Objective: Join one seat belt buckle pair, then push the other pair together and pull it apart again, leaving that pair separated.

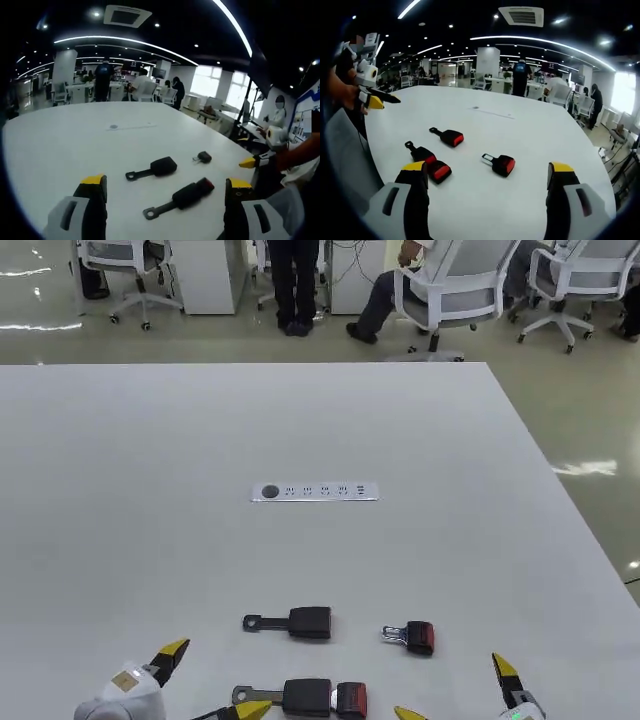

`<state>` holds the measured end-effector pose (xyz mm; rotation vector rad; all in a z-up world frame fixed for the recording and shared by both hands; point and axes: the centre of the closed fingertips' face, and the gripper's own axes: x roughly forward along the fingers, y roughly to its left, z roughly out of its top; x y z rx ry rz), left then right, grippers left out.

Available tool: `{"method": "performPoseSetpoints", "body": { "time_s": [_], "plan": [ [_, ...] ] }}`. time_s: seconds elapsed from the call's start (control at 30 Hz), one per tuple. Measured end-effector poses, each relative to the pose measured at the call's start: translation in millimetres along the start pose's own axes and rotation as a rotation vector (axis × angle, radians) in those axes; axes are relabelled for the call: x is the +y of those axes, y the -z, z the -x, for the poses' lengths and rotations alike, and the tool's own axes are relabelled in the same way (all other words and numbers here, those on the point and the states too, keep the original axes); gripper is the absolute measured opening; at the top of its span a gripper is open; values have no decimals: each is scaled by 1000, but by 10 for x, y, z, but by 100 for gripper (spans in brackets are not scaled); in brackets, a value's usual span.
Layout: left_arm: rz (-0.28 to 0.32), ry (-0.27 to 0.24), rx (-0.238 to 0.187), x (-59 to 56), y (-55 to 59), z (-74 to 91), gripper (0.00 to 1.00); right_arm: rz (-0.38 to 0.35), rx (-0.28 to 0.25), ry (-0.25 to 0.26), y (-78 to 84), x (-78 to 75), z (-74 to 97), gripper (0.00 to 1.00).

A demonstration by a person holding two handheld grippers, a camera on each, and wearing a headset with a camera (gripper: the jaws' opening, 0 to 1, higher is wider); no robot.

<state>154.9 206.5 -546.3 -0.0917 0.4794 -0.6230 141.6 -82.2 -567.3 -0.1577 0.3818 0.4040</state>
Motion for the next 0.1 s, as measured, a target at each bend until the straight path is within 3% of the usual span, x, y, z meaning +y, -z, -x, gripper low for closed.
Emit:
{"method": "performPoseSetpoints", "body": {
  "time_s": [0.1],
  "plan": [
    [-6, -4, -5, -36, -4, 40, 100, -17, -11, 6, -1, 0, 65, 99]
  ]
}}
